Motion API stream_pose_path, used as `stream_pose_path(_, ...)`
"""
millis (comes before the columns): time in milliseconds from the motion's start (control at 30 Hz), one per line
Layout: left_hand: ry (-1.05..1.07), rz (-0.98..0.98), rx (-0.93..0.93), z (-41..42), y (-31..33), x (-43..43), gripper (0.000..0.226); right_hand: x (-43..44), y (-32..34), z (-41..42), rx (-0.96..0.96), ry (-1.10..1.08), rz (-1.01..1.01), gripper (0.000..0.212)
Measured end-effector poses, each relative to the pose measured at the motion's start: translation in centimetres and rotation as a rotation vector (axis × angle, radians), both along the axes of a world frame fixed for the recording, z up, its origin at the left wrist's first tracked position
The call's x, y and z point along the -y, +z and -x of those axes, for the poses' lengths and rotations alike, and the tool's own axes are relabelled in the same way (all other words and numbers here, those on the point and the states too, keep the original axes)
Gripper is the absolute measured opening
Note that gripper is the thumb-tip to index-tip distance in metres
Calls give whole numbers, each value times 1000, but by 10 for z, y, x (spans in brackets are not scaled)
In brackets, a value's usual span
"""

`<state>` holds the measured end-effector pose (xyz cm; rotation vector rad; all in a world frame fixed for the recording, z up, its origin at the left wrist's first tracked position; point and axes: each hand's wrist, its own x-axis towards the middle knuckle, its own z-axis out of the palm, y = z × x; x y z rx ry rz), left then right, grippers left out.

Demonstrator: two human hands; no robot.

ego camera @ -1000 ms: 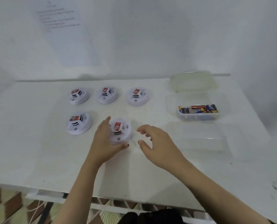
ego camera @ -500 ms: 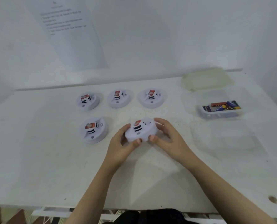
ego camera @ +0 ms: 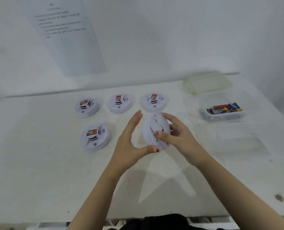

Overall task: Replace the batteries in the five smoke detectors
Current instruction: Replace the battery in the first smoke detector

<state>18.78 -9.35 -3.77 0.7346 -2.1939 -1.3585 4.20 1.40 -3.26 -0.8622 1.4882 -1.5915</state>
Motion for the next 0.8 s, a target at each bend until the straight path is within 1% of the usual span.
stream_pose_path(100, -57, 101, 49, -2, 7, 5, 113, -2, 4, 6, -29, -15, -2, 46)
stream_pose_path(200, -91, 193, 109, -4, 4, 5, 113, -5, 8, 12, -41, -29, -7, 37)
stream_pose_path(267, -77, 202, 105, -5, 1, 3, 114, -6, 10, 14, -58, -37, -6, 31)
stream_pose_path(367, -86, 192, 114, -3, 1, -2, 123, -5, 11, 14, -69, -25, -28, 21)
stream_pose_path(467, -112, 189, 115, -2, 0, -5, 125, -4, 11, 13, -66, -5, -60, 18)
stream_pose_path(633, -126, 212, 115, -9, -3, -8, 109, -2, 10, 12, -75, -31, -104, 11)
stream_pose_path(800, -152, 241, 130, -13, -7, -10, 114, -3, 9, 3, -66, -31, -135, 10)
